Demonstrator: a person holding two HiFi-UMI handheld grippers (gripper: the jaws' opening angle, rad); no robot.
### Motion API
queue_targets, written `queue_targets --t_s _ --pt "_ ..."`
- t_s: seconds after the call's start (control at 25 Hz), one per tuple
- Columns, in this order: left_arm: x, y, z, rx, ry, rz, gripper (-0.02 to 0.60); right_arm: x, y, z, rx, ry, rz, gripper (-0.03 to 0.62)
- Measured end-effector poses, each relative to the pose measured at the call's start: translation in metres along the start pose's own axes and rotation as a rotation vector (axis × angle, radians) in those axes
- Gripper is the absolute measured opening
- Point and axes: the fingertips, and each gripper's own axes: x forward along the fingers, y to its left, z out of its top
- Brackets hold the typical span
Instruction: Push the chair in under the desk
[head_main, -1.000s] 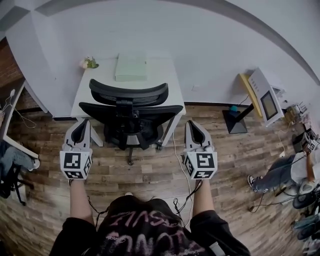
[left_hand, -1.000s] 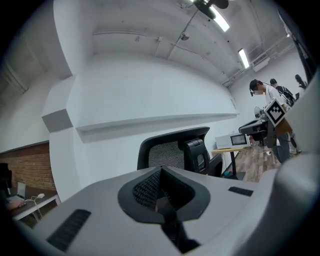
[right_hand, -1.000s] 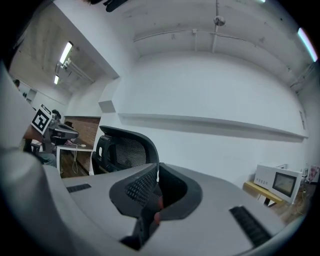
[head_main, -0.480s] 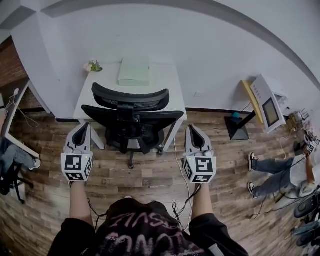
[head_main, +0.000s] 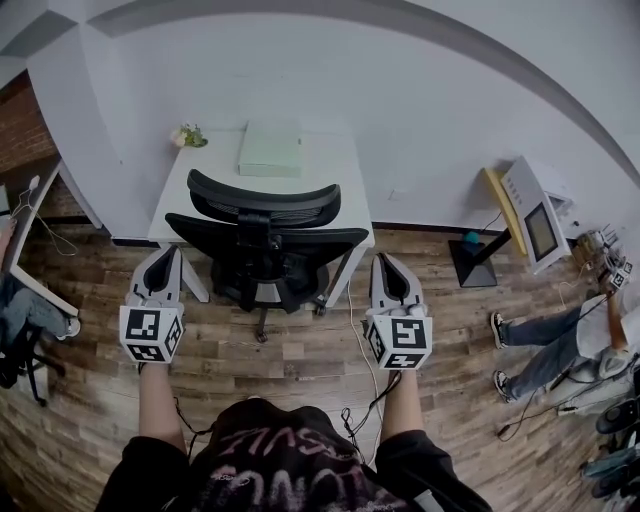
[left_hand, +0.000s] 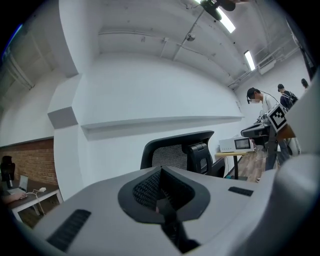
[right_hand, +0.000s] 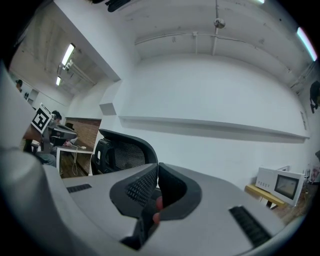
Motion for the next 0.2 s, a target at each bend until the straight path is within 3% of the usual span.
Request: queue_targets --t_s 0.2 --pt "-0.0005 0.0017 0.0009 -0.007 -0.007 -0.002 0.015 0.001 0.0036 0.0018 -0.035 0.004 0.004 0.026"
